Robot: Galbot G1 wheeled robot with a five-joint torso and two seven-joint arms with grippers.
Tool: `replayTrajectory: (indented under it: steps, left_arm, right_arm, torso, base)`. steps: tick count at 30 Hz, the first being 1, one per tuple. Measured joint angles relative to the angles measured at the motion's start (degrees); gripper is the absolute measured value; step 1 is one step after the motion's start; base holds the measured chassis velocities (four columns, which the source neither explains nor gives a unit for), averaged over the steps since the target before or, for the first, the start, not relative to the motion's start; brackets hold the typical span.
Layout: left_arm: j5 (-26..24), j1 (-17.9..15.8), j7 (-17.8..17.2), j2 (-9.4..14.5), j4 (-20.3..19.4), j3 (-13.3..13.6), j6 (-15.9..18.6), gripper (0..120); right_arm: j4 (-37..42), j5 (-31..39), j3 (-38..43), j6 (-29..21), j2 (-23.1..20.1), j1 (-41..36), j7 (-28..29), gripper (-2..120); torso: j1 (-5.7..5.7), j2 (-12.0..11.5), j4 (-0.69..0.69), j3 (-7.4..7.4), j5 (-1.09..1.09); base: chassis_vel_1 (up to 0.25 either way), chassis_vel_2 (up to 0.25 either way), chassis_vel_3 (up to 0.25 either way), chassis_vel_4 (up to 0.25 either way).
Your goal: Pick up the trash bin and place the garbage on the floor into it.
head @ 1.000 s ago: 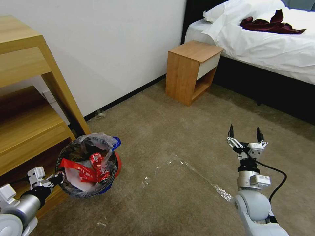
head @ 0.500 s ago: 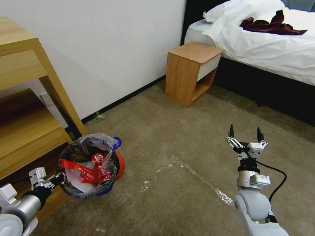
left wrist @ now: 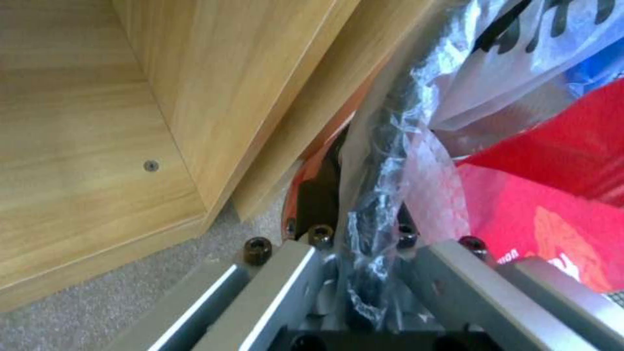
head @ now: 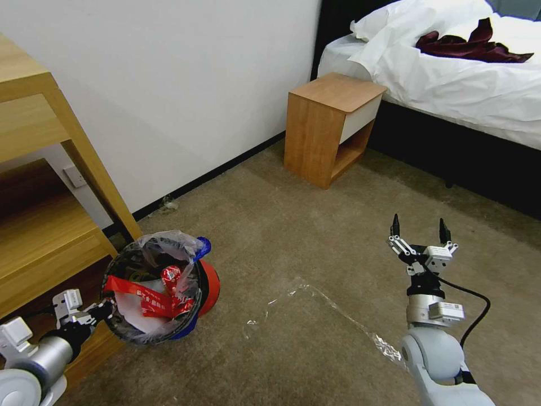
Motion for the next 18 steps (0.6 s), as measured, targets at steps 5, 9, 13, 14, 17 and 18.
replayTrajectory:
  steps: [5,9,13,14,17,18]
  left_arm:
    - [-2.04,1.18,-0.92,0.44,-1.33,-0.28,1.79,0]
    - [-3.03,1.78,-1.04,0.71,-1.88,-0.29,2.6,0]
    - [-3.52,1.78,-1.08,0.78,-2.15,-0.24,2.91,0]
    - [-3.7,1.82,-1.15,0.78,-2.25,-0.23,2.94,0]
    - [-3.83,2.16,-1.2,0.79,-2.4,-0.19,2.96,0]
    - [-3.84,2.24,-1.23,0.76,-2.4,-0.2,2.96,0]
  right_arm:
    - [0.01,0.17,0.12,-0.16,-0.18,0.18,0.0,100]
    - [-0.04,0.21,0.22,-0.18,-0.19,0.25,-0.01,100]
    - [-0.11,0.29,0.25,-0.18,-0.2,0.23,-0.02,100]
    - [-0.15,0.3,0.25,-0.18,-0.21,0.24,-0.02,100]
    - [-0.23,0.32,0.26,-0.19,-0.22,0.34,-0.03,100]
    - [-0.38,0.32,0.21,-0.19,-0.17,0.49,-0.04,100]
  torso:
    - [0.0,0.0,0.01,0.0,0.01]
    - [0.0,0.0,0.0,0.0,0.0]
    - [0.0,0.0,0.0,0.0,0.0]
    - [0.0,0.0,0.0,0.0,0.0]
    - [0.0,0.0,-0.01,0.0,0.0]
    - [0.0,0.0,0.0,0.0,0.0]
  base:
    - [0.0,0.0,0.0,0.0]
    - [0.0,0.0,0.0,0.0]
    - [0.0,0.0,0.0,0.0]
    - [0.0,0.0,0.0,0.0]
    - [0.0,0.0,0.0,0.0]
    - [0.0,0.0,0.0,0.0]
